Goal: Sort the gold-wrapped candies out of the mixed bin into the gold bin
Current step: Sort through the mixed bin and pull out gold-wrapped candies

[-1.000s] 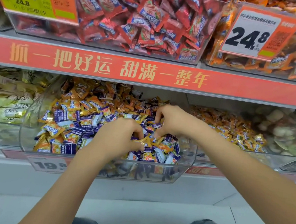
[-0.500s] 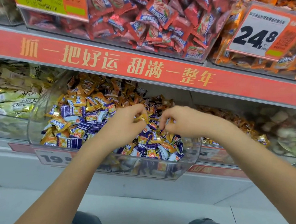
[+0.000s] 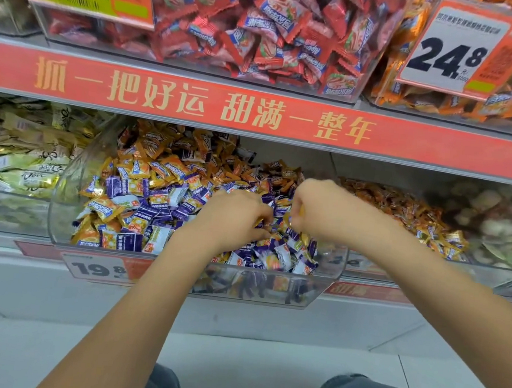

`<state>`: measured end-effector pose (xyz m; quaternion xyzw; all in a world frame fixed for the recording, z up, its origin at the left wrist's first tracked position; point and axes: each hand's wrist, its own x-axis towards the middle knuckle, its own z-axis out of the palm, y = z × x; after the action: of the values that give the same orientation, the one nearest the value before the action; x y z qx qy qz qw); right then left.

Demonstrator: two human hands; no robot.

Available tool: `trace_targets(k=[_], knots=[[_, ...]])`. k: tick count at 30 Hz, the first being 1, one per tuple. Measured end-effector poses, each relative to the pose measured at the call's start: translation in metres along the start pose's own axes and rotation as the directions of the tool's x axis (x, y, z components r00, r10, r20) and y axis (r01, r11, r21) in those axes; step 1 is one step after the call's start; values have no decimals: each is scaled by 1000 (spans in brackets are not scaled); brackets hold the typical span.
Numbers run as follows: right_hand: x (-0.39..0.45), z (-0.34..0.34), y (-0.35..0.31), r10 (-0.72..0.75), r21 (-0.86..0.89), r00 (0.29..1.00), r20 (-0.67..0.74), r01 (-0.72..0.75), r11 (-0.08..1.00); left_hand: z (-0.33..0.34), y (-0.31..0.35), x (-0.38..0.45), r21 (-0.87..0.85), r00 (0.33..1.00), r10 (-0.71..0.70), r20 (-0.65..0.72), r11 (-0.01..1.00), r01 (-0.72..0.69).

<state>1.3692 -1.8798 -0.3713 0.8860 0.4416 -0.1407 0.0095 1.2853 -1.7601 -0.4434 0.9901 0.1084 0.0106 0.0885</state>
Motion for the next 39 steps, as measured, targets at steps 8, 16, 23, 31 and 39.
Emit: trace_targets(k=[8,16,23,31,39], knots=[[-52,18,81,370,952,914,-163,48,301,4,3,8,-14,1000,-4,7,1000,4],[-20,26,119,387,990,921,-49,-7,142,1,5,7,-20,999,7,34,1000,-6],[-25,32,106,259,573,872,-416,31,819,2,1,9,-131,998,-49,40,990,53],[-21,34,23,-123,58,904,-410,160,985,-7,-7,3,-430,996,-62,-62,902,30],[8,42,3,31,501,884,-466,234,833,-16,-9,-8,-528,996,-28,-87,849,-23]])
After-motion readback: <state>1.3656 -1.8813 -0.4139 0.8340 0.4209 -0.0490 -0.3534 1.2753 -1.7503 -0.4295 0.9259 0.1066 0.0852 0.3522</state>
